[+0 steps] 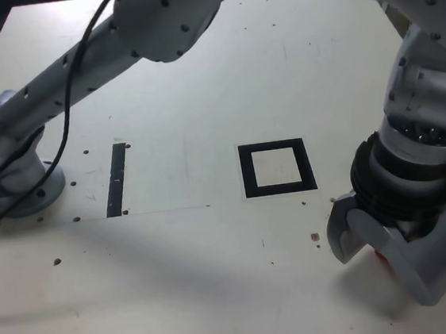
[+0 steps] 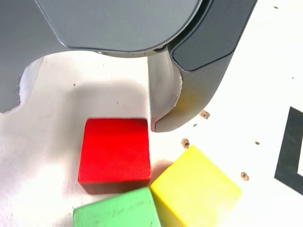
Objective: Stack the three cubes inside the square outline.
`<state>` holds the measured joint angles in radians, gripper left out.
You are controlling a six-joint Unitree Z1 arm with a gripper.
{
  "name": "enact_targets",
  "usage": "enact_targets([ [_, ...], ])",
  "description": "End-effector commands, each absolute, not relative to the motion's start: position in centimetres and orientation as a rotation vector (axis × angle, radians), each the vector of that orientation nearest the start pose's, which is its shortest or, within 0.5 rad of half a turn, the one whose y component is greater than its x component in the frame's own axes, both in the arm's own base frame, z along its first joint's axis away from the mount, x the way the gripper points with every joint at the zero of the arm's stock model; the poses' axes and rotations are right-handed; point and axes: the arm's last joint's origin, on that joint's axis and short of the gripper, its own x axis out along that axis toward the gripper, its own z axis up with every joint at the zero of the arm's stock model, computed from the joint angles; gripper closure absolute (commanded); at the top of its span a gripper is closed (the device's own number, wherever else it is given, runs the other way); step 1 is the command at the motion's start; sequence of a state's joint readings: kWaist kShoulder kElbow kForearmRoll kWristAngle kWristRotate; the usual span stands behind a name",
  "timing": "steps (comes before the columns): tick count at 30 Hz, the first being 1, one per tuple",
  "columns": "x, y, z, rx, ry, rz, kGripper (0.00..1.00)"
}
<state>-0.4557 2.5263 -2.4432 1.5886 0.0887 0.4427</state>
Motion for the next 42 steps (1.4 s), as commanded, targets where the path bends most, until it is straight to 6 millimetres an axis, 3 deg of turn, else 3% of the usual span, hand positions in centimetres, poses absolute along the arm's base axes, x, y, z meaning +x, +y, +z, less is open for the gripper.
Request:
enact_targets([
  [1,44.9,-21.3,22.4,0.785,1.559,-0.644,0.11],
  [17,45.8,-19.9,22.0,0.776,1.577,-0.634,0.11],
  [25,46.2,-19.5,21.8,0.772,1.572,-0.639,0.17],
  [42,46.7,-19.8,22.0,0.776,1.537,-0.645,0.55],
])
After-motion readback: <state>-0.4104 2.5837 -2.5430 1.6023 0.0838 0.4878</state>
